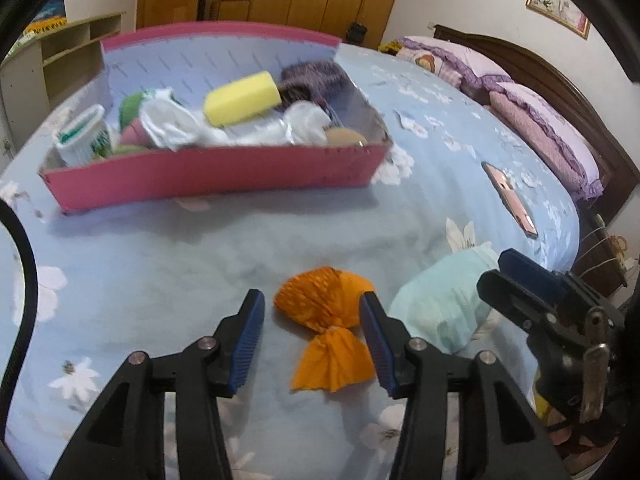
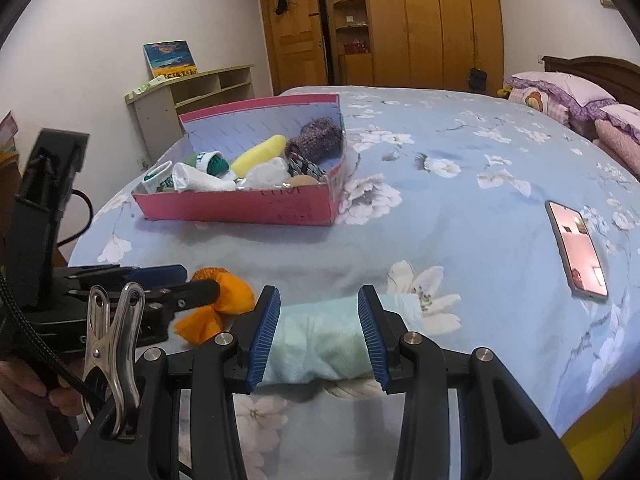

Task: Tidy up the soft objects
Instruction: 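Close the left tool on the orange cloth bundle while the right tool grips the pale blue cloth, then carry the orange bundle and pale blue cloth over the pink box with both tools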

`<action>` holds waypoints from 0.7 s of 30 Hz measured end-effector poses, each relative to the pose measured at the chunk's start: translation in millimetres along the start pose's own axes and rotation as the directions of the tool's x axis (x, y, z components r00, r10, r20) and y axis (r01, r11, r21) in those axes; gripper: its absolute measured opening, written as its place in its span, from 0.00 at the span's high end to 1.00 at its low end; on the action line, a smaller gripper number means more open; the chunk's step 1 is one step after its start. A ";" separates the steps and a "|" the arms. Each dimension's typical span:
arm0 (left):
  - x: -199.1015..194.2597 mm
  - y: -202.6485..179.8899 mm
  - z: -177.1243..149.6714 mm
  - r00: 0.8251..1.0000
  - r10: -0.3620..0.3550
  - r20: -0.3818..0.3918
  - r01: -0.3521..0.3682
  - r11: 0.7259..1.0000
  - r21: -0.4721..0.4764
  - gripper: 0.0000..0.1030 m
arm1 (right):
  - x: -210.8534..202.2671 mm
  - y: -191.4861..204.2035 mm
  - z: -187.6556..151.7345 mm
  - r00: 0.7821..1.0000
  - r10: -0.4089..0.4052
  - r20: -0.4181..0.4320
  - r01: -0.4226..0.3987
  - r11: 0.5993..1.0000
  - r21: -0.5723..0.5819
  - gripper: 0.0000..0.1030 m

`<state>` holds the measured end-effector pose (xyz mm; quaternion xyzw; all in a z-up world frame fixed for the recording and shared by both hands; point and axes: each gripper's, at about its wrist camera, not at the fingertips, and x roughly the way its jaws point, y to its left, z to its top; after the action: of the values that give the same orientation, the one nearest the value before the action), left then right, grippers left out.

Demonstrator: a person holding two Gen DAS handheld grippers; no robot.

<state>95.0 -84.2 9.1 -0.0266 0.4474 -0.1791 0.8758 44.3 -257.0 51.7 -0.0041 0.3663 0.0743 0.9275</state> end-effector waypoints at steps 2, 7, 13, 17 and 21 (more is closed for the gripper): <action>6.0 -3.5 -1.0 1.000 -0.009 -0.014 0.009 1.000 -0.001 0.49 | -1.5 -4.6 -2.7 1.000 -0.003 -0.003 0.003 1.000 0.008 0.60; 14.6 -12.9 -1.7 1.000 -0.004 -0.014 0.005 1.000 0.018 0.48 | -4.5 -14.0 -8.7 1.000 -0.010 -0.025 0.011 0.999 0.032 0.59; 18.5 -21.1 -1.9 1.000 0.010 -0.001 -0.010 0.999 0.039 0.48 | -11.8 -8.3 -17.3 0.999 0.006 -0.043 -0.006 1.000 0.001 0.59; 17.1 -21.4 -1.6 1.000 -0.005 0.010 0.005 0.999 0.043 0.64 | -10.4 -4.6 -20.1 0.998 0.018 -0.056 -0.018 1.000 0.001 0.59; 13.2 -19.4 -1.4 1.000 -0.017 0.019 0.016 0.999 0.041 0.71 | -7.8 -4.2 -23.0 0.997 0.032 -0.073 -0.031 0.999 0.018 0.59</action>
<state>95.4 -106.6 2.1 -0.0142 0.4347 -0.1950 0.8791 23.7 -263.7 39.9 0.0068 0.4007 0.0856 0.9122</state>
